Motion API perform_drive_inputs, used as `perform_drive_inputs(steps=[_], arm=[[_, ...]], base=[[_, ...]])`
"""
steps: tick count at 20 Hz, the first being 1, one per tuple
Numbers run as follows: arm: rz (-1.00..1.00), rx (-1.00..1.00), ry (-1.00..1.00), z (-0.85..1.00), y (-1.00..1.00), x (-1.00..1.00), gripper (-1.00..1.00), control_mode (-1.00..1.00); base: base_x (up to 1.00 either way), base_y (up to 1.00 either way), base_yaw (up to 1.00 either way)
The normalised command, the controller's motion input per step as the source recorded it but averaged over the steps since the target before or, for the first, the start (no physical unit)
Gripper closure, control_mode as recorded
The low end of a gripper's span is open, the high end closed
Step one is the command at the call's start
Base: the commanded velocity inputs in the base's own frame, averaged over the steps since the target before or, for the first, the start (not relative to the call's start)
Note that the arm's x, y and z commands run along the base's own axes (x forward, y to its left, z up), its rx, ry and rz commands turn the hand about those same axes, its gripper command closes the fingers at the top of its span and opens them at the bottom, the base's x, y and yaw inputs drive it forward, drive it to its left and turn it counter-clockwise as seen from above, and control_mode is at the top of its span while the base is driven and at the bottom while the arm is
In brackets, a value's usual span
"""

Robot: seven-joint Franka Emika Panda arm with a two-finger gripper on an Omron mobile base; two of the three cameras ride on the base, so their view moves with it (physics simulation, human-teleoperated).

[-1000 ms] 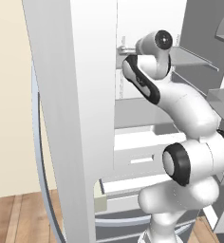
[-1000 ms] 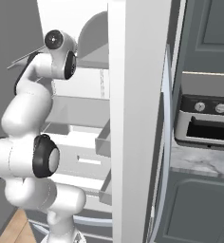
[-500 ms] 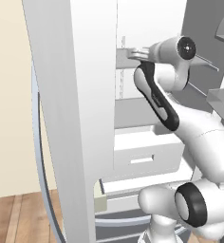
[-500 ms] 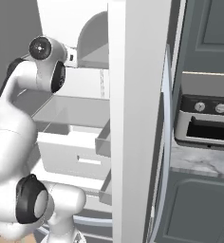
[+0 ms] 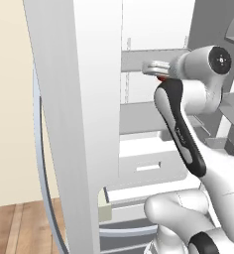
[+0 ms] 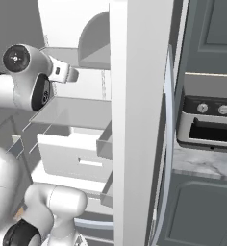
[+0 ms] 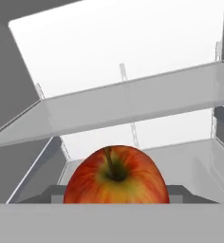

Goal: Pick the apple and kiwi from the fridge and place them inside the tupperware on the counter.

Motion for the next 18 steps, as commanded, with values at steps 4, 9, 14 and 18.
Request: perform_drive_inputs(steps=[4, 9, 14, 18], arm=[[0.00, 0.03, 0.08, 0.01, 0.00, -1.00, 1.00, -1.00], [0.00, 0.00, 0.05, 0.00, 0.00, -1.00, 1.00, -1.00], [-0.01, 0.00, 0.02, -0.16, 0.00, -0.90, 1.00, -1.00], [-0.03, 0.00, 0.13, -0.28, 0.00, -0.44, 1.00, -1.00]], base=[[0.00, 0.00, 0.00], [0.00, 0.00, 0.00], [0.00, 0.00, 0.00], [0.00, 0.00, 0.00]])
